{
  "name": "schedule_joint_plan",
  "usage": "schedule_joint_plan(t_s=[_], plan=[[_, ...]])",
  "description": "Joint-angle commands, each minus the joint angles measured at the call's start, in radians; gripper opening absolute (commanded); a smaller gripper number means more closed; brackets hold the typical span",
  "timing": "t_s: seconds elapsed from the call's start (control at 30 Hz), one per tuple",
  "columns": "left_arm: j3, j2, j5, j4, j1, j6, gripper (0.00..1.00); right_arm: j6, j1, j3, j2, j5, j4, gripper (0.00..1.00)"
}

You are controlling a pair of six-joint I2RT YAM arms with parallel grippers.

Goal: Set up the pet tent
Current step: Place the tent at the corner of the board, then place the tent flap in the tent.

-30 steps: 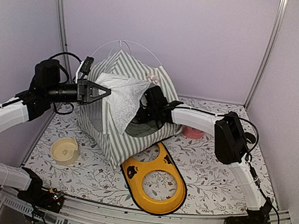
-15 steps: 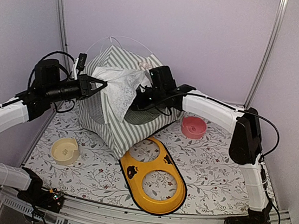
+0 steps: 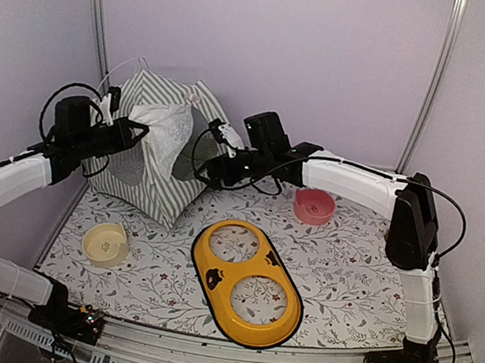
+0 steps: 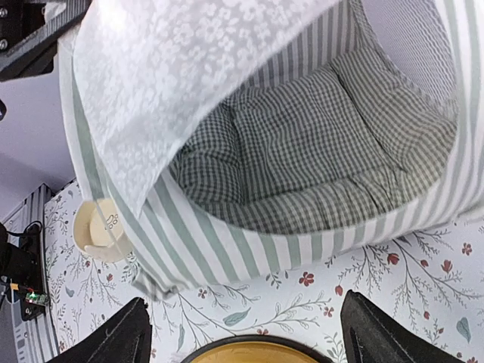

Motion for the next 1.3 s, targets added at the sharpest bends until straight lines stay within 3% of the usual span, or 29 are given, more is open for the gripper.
schedule_joint_plan(t_s=[0.0, 0.17, 0.4, 0.7, 0.9, 1.07, 1.1, 1.17, 1.23, 1.27], plan=[[0.045, 0.052, 0.085, 0.018, 0.074, 0.113, 0.00, 0.036, -0.009, -0.075, -0.113, 0.080, 0.030, 0.88], [0.052, 0.105, 0.272, 0.025, 0.158, 0.163, 0.00, 0.093, -0.058, -0.169, -0.165, 0.127, 0.032, 0.88], [0.024, 0.128, 0.439, -0.026, 0.165, 0.208, 0.00, 0.109, -0.079, -0.256, -0.199, 0.181, 0.042, 0.88], [-0.024, 0.039, 0.357, -0.145, 0.165, 0.281, 0.00, 0.130, -0.079, -0.283, -0.185, 0.132, 0.051, 0.87], [-0.039, 0.006, 0.441, -0.190, 0.134, 0.336, 0.00, 0.133, -0.081, -0.318, -0.188, 0.171, 0.051, 0.87], [-0.035, 0.010, 0.364, -0.233, 0.094, 0.331, 0.00, 0.135, -0.082, -0.346, -0.210, 0.178, 0.054, 0.87], [-0.039, -0.003, 0.320, -0.233, 0.087, 0.314, 0.02, 0.138, -0.081, -0.354, -0.218, 0.169, 0.058, 0.87], [-0.046, -0.040, 0.220, -0.239, 0.068, 0.282, 0.19, 0.143, -0.082, -0.370, -0.225, 0.158, 0.060, 0.87], [-0.061, -0.088, 0.155, -0.230, 0.053, 0.257, 0.29, 0.144, -0.081, -0.385, -0.233, 0.158, 0.061, 0.87], [-0.067, -0.107, 0.138, -0.226, 0.048, 0.248, 0.40, 0.145, -0.081, -0.390, -0.238, 0.162, 0.063, 0.87]])
